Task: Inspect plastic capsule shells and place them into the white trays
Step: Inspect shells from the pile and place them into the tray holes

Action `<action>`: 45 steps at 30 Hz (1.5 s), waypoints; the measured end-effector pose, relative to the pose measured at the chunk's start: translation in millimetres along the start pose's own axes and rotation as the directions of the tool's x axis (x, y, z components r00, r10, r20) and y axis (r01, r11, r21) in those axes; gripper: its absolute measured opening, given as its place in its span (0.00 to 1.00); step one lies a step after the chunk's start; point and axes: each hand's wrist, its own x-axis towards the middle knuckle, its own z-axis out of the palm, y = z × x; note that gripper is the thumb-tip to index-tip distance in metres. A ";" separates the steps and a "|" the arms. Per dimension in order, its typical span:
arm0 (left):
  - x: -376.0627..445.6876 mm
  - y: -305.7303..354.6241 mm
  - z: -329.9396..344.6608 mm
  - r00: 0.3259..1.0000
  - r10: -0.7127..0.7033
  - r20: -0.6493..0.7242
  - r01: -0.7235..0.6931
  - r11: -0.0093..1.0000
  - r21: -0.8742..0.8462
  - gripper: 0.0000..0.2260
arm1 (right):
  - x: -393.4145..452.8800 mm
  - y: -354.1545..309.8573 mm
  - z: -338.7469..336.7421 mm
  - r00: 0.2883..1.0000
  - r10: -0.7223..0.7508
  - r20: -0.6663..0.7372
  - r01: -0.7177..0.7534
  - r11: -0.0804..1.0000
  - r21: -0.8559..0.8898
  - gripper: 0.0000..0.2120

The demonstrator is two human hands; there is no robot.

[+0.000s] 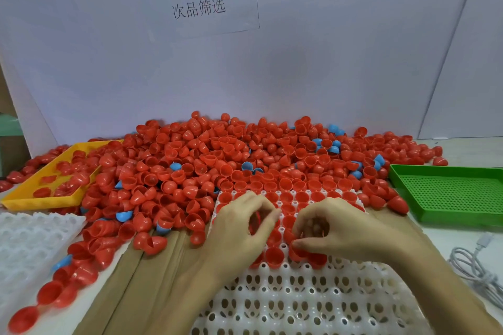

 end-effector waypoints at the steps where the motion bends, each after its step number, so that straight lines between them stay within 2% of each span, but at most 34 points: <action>1: 0.0 0.8 0.4 0.999 0.040 0.029 -0.040 0.999 0.005 0.05 | 0.8 0.2 1.1 1.000 -0.003 0.001 0.003 1.000 -0.012 0.04; 3: -0.1 1.9 0.2 0.991 0.077 0.111 -0.075 0.997 -0.025 0.02 | 1.3 0.6 2.5 1.000 -0.015 0.007 0.015 1.000 -0.005 0.05; 7: -2.2 -1.2 2.1 0.963 0.099 0.250 -0.089 0.995 -0.051 0.04 | 0.8 1.9 1.0 0.999 -0.040 -0.001 0.040 0.999 0.026 0.04; 14: -3.1 -8.3 1.7 0.952 0.123 0.282 -0.123 0.992 -0.016 0.05 | 0.9 3.8 -5.8 0.998 -0.054 -0.020 0.057 0.985 0.160 0.01; 21: -3.1 -4.9 0.1 0.963 0.087 0.255 -0.082 0.996 -0.030 0.04 | 2.7 3.6 -6.5 0.988 -0.054 -0.143 0.083 0.974 0.210 0.07; 23: 0.9 -5.0 -3.9 0.983 0.044 0.176 -0.036 0.998 -0.050 0.03 | 2.2 3.3 -6.4 0.985 -0.045 -0.167 0.083 0.971 0.226 0.09; 26: 12.7 -15.3 -13.8 0.994 -0.099 0.045 0.100 0.994 -0.037 0.04 | 1.4 5.5 -9.2 0.977 -0.010 -0.211 0.071 0.956 0.285 0.11; 29: 30.1 -32.9 -20.7 0.978 -0.207 0.021 0.205 0.976 0.074 0.05 | 1.0 7.2 -12.9 0.960 0.017 -0.281 0.078 0.943 0.323 0.14; 34: 73.9 -60.5 -20.7 0.979 -0.187 -0.077 0.202 0.927 0.317 0.07 | 1.9 9.6 -12.9 0.918 0.036 -0.394 0.111 0.933 0.343 0.16; 36: 91.4 -71.2 -23.4 0.986 -0.165 -0.017 0.153 0.863 0.481 0.10 | 2.9 11.5 -12.9 0.909 0.045 -0.415 0.107 0.935 0.337 0.16; 39: 112.3 -83.0 -28.2 0.958 -0.224 0.177 0.031 0.697 0.716 0.16 | 3.7 14.3 -11.9 0.908 0.055 -0.416 0.095 0.939 0.330 0.16; 40: 116.9 -85.6 -28.6 0.944 -0.252 0.211 0.017 0.678 0.735 0.16 | 3.9 15.3 -11.8 0.908 0.057 -0.416 0.090 0.941 0.326 0.16; 42: 123.7 -90.6 -28.4 0.933 -0.280 0.227 0.036 0.699 0.714 0.16 | 4.7 16.3 -11.6 0.908 0.059 -0.415 0.083 0.945 0.315 0.17; 45: 127.2 -95.0 -27.7 0.954 -0.240 0.181 0.060 0.741 0.668 0.09 | 5.7 16.4 -10.0 0.909 0.054 -0.414 0.082 0.949 0.303 0.17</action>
